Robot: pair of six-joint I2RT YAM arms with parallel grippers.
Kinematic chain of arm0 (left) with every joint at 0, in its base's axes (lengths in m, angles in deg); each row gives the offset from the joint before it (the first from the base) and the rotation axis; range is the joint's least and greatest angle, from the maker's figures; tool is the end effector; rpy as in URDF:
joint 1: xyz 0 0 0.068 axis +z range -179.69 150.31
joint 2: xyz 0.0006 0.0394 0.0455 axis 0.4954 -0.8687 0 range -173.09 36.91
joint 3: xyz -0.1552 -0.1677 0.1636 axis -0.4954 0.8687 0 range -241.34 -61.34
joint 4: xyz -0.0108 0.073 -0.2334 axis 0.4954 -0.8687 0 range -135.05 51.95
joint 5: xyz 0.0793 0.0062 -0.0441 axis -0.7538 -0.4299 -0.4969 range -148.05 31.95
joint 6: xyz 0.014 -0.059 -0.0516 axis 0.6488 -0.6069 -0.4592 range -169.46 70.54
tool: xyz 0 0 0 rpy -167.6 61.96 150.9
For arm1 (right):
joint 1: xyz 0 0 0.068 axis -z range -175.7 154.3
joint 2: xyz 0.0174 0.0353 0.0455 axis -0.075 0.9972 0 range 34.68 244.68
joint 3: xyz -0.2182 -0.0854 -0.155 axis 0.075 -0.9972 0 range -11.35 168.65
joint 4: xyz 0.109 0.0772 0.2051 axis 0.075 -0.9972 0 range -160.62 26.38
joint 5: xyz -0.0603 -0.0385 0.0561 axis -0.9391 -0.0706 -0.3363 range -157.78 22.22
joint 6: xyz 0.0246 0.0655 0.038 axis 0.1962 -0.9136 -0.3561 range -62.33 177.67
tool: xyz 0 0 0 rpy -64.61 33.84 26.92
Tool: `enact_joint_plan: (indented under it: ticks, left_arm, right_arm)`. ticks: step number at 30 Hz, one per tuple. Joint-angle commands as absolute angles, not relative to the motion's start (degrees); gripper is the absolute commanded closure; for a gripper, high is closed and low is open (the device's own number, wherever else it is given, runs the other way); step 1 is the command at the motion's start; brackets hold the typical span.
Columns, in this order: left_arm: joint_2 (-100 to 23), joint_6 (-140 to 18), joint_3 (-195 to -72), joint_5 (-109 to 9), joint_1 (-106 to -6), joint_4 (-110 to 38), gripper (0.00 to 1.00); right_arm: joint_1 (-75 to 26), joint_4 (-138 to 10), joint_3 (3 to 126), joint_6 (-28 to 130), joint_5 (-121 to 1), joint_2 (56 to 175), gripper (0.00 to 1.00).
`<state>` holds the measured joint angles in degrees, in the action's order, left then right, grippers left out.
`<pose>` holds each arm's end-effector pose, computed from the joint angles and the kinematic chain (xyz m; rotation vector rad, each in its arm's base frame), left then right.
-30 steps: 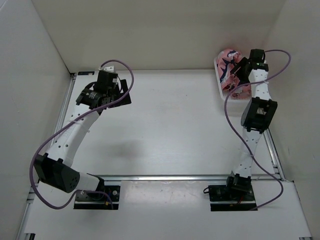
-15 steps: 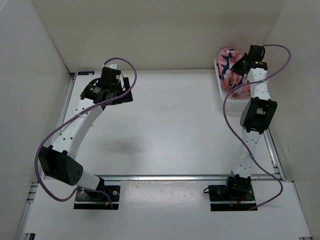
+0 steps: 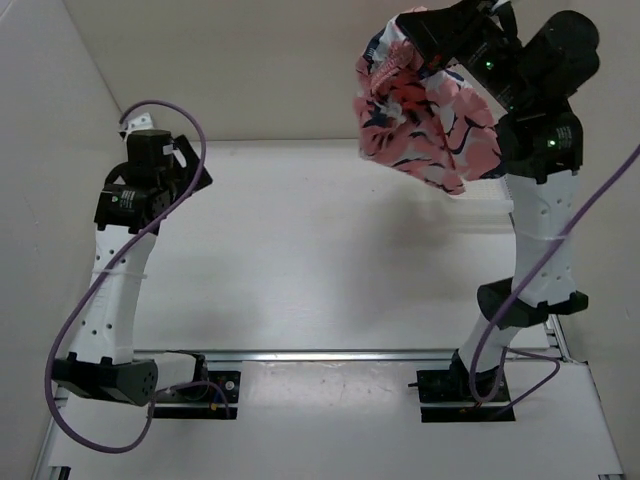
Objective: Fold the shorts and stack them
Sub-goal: Move the shorts to the center of the board
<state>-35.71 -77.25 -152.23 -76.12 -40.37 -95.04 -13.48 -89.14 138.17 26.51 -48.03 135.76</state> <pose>0.2439 -0.0243 0.4147 -0.4936 2.1519 -0.0175 0.2840 0.1155 0.6445 -0.1745 1.2375 0.9468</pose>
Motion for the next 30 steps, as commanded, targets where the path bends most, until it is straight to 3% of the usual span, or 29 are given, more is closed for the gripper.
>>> enact_joint_plan:
  ticks: [1, 4, 8, 12, 13, 14, 15, 17, 20, 22, 23, 24, 27, 28, 30]
  left_arm:
    - [-33.75, -78.82, -155.11, -72.91, -35.69, -98.42, 0.0]
    - [-32.08, -78.82, -155.64, -71.77, -32.78, -98.43, 0.0]
    - [-32.08, -76.19, -156.88, -68.7, -30.23, -99.04, 0.0]
    - [-33.57, -74.34, -155.12, -61.68, -30.22, -98.43, 0.0]
    - [-34.27, -74.33, -154.16, -60.87, -30.83, -97.47, 0.0]
    - [-34.28, -74.33, -151.89, -60.08, -30.84, -97.46, 0.0]
    - [-35.06, -74.33, -150.74, -58.42, -31.79, -96.76, 0.0]
    - [-36.82, -74.33, -146.97, -57.88, -33.64, -96.76, 0.0]
    - [-37.97, -76.61, -140.21, -57.88, -35.84, -97.37, 0.0]
    - [-37.45, -79.43, -136.15, -57.88, -37.07, -97.37, 0.0]
    - [-36.23, -80.39, -134.05, -58.57, -38.64, -97.37, 0.0]
    - [-35.34, -82.92, -129.41, -59.1, -39.44, -96.76, 0.0]
    - [-33.31, -88.02, -119.83, -57.8, -41.73, -94.4, 0.02]
    - [-33.31, -89.0, -117.7, -55.79, -41.74, -93.08, 0.0]
    - [-34.71, -91.29, -114.01, -54.19, -43.14, -90.53, 0.0]
  right_arm:
    - [-15.46, -88.67, 137.28, 25.85, -44.23, 134.63, 1.0]
    - [-16.0, -88.05, 132.02, 24.62, -44.23, 130.33, 1.0]
    - [-12.85, -88.05, 117.36, 23.22, -45.46, 123.73, 1.0]
    - [-6.97, -88.05, 100.76, 21.99, -46.07, 124.41, 0.97]
    - [-5.99, -89.18, 99.15, 23.55, -46.07, 125.55, 0.86]
    - [-5.29, -93.02, 98.0, 24.96, -48.59, 126.69, 0.61]
    - [-4.06, -95.58, 96.95, 26.19, -51.06, 129.05, 0.27]
    - [-3.52, -103.21, 95.1, 27.61, -56.94, 131.0, 0.09]
    - [-3.0, -104.4, 87.29, 28.23, -64.68, 129.53, 0.07]
    - [-4.75, -103.44, 77.49, 27.62, -69.08, 124.44, 0.15]
    - [-5.28, -102.56, 73.6, 26.48, -71.53, 119.98, 0.19]
    - [-5.98, -100.2, 69.55, 25.77, -71.56, 117.68, 0.34]
    - [-7.3, -95.81, 54.34, 23.22, -67.36, 110.72, 0.5]
    - [-7.3, -94.66, 51.09, 22.35, -62.82, 109.84, 0.5]
    - [-8.79, -92.37, 43.96, 20.67, -59.44, 109.83, 0.41]
